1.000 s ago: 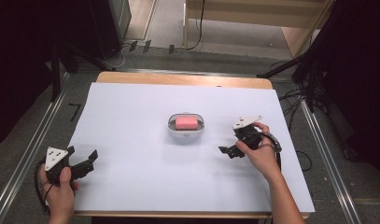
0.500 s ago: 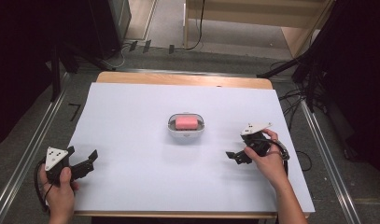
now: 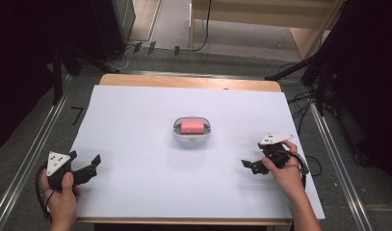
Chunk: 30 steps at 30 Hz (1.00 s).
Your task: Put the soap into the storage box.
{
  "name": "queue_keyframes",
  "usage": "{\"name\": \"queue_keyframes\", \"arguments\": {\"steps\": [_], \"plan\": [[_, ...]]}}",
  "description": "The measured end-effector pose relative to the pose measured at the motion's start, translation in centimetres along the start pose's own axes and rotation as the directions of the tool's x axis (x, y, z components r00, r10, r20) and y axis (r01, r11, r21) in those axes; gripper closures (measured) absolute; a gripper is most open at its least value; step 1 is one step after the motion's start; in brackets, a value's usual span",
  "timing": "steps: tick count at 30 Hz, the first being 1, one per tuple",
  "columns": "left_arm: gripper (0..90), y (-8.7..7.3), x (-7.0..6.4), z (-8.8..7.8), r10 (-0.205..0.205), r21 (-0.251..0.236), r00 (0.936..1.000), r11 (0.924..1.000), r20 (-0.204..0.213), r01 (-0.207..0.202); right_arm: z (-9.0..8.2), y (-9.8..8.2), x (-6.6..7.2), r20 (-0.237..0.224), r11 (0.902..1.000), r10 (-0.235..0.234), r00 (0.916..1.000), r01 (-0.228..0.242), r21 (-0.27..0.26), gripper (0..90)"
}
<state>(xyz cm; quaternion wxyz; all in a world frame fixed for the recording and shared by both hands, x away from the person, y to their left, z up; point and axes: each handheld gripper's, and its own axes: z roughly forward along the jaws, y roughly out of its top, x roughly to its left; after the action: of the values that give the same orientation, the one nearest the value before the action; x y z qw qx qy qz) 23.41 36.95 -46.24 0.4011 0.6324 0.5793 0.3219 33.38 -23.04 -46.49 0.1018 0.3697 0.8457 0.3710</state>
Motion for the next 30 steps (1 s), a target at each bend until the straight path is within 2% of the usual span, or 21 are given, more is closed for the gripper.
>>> {"name": "queue_keyframes", "arguments": {"steps": [4,12,14,20,30], "plan": [[13.5,0.0,0.0,0.0,0.0,0.0,1.0,1.0,-0.001,0.0,-0.6,-0.8,-0.1,0.005,0.9997,0.014,0.9999,-0.014,-0.018,2.5],[13.5,0.0,0.0,0.0,0.001,-0.002,1.0,1.0,-0.003,-0.001,-2.0,-3.1,-0.8,0.01,0.9965,0.07,0.9975,-0.069,-0.047,2.5],[13.5,0.0,-0.1,0.0,0.001,-0.003,1.0,1.0,-0.003,-0.001,-2.3,-3.6,-1.0,0.021,0.9966,0.07,0.9973,-0.069,-0.045,2.5],[13.5,0.0,-0.1,0.0,0.004,-0.001,1.0,1.0,-0.005,-0.004,-3.6,-5.5,-1.4,0.045,0.992,0.109,0.993,-0.106,-0.069,2.5],[13.5,0.0,-0.1,0.0,0.005,-0.002,1.0,1.0,-0.006,-0.005,-5.3,-7.5,-1.3,0.082,0.9865,0.139,0.9868,-0.131,-0.098,2.5]]}}
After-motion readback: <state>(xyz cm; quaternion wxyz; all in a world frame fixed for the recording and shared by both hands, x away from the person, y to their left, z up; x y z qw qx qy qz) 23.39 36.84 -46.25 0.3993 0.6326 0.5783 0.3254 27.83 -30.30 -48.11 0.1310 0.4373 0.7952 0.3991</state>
